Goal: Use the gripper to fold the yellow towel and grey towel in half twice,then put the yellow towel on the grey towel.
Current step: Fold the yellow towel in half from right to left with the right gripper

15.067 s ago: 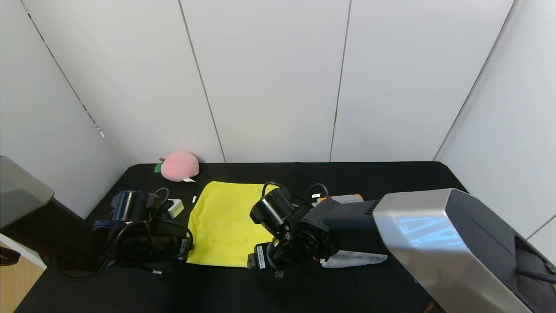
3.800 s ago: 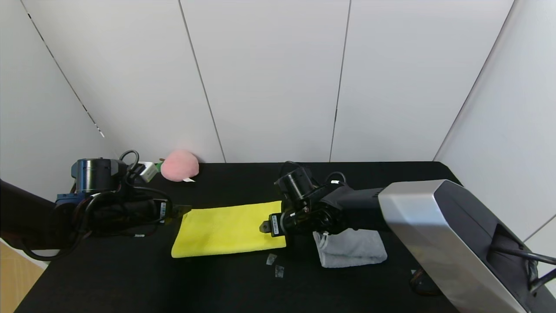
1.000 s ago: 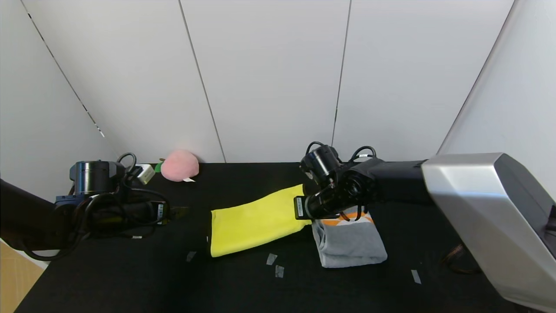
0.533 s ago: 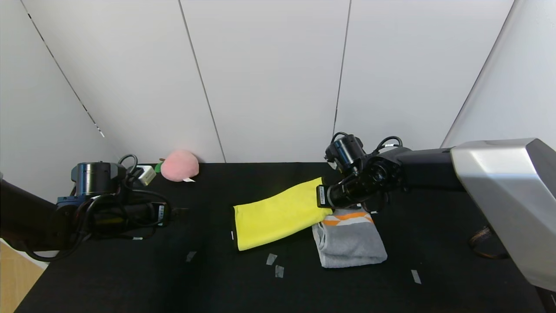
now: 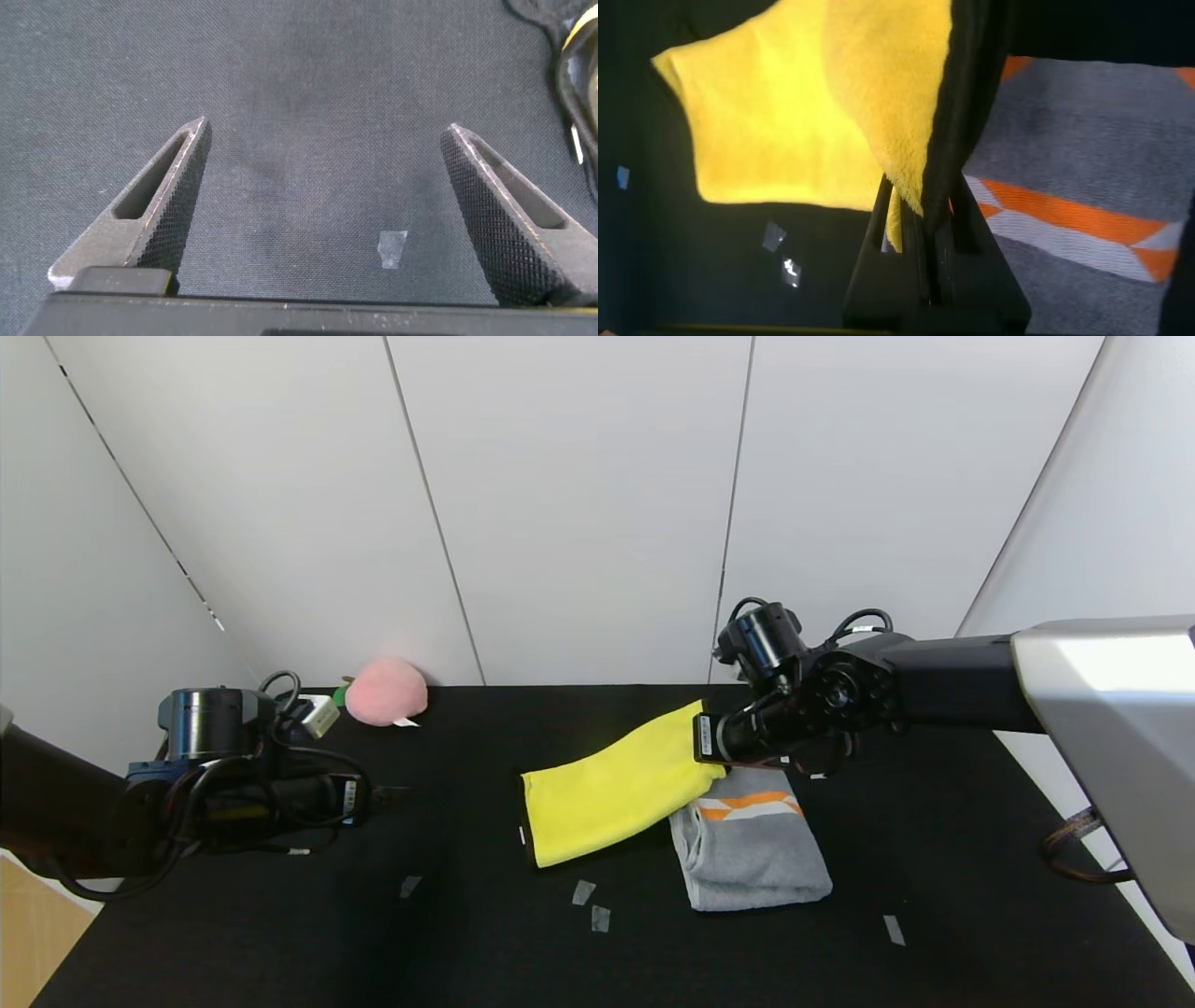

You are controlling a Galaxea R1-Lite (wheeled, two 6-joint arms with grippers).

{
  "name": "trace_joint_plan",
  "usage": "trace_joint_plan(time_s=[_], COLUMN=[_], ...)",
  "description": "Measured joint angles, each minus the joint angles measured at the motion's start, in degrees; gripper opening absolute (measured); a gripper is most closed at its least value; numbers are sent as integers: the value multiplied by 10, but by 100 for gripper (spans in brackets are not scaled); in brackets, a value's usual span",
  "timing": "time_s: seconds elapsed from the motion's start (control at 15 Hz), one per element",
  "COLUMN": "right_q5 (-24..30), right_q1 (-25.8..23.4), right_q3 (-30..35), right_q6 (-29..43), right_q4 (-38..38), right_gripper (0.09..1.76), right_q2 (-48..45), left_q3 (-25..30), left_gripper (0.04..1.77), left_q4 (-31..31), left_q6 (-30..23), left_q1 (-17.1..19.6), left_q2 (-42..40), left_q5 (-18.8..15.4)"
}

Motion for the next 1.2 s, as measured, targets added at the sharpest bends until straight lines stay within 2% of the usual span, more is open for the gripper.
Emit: trace_joint_plan(time_s=[0.53,0.93,1.2], right_q5=[0,0,-1], right_q1=[67,135,162], right_q3=[-49,-53,-54], right_q6=[-6,-7,-8], right_q4=[-7,-34,-51], right_gripper=[16,16,16], right_q2=[15,55,84], left_q3=[5,6,7], left_gripper=[172,172,172], left_q4=[0,0,0], left_q6=[1,0,1], left_q1=[-6,-6,-7], left_q2=[7,7,7], left_q5=[5,6,6])
